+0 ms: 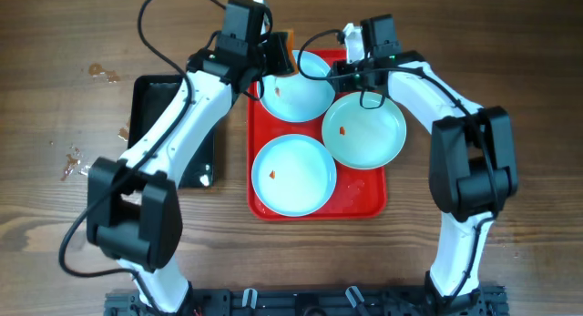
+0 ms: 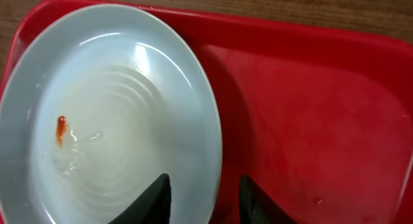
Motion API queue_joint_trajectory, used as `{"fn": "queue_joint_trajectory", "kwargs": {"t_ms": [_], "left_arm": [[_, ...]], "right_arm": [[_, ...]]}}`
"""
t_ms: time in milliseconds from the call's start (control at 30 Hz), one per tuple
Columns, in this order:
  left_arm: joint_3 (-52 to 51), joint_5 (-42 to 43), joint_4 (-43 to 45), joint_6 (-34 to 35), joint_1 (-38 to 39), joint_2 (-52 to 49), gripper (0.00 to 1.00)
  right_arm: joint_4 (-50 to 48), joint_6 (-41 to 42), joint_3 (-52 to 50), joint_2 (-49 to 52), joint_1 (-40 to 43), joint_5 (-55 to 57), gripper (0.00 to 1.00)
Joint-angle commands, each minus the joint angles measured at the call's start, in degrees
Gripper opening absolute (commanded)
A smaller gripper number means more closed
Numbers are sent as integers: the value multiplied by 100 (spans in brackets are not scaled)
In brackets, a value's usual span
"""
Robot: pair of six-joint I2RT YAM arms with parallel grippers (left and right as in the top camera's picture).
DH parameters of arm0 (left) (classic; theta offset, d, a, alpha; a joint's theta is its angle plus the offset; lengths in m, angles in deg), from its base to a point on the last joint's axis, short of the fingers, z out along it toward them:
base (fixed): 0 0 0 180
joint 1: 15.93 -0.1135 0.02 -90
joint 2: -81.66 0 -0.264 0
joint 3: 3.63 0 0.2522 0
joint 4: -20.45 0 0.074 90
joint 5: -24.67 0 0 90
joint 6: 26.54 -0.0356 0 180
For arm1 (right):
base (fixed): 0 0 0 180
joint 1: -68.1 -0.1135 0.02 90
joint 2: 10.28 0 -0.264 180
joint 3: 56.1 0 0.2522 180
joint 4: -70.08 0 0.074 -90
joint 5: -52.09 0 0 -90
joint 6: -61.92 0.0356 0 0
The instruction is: Clean dirty plates on tray and stack at the side
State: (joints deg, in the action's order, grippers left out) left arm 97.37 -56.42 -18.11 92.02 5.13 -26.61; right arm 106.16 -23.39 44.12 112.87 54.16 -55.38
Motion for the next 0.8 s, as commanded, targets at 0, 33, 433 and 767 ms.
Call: {"fn": "queue_joint_trajectory", "kwargs": {"t_ms": [0, 33, 433, 767], "left_arm": [[90, 50, 85, 177, -11, -168, 4], [90, 50, 85, 177, -11, -214, 4], [90, 46, 195, 223, -11, -592, 4], [90, 245, 710, 837, 164, -1346, 4]], "right_arm": [[-195, 184, 42, 225, -48, 81, 33], [-216, 227, 42, 282, -48, 81, 32], [114, 1014, 44, 470, -48, 297, 8], [131, 1047, 44, 468, -48, 293, 8]]}}
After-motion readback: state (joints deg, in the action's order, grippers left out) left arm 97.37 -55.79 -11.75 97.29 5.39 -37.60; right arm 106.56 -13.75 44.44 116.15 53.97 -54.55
